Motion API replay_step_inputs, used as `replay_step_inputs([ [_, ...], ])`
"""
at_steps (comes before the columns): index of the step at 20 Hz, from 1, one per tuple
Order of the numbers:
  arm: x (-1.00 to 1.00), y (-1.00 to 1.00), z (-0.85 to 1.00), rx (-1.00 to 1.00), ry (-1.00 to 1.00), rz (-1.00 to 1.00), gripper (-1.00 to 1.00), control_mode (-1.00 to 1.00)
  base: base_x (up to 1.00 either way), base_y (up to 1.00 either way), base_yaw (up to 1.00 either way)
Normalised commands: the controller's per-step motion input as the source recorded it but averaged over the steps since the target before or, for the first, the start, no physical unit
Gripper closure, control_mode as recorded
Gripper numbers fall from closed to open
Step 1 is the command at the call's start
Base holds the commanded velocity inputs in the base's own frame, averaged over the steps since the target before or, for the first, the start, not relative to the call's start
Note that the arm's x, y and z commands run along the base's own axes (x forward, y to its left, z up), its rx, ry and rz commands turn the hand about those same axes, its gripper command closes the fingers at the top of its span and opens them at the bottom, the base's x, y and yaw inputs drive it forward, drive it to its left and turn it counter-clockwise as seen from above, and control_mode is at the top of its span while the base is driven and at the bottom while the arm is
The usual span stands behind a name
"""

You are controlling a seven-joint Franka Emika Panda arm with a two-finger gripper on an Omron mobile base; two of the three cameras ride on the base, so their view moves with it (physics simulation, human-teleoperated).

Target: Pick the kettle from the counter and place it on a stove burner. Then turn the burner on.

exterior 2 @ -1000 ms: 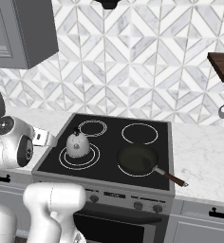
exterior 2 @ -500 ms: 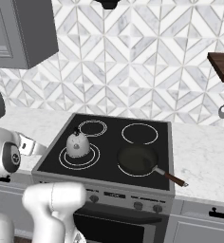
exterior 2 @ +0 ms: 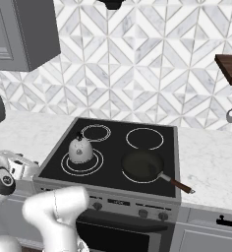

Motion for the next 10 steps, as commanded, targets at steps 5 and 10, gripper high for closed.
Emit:
replay_step_inputs([
  [5, -0.32, 0.00, -0.50, 0.07, -0.36, 0.00, -1.00, -1.00, 0.00, 0.00, 0.00],
  [10, -0.51, 0.00, -0.34, 0.10, -0.40, 0.02, -1.00, -1.00, 0.00, 0.00, 0.00],
])
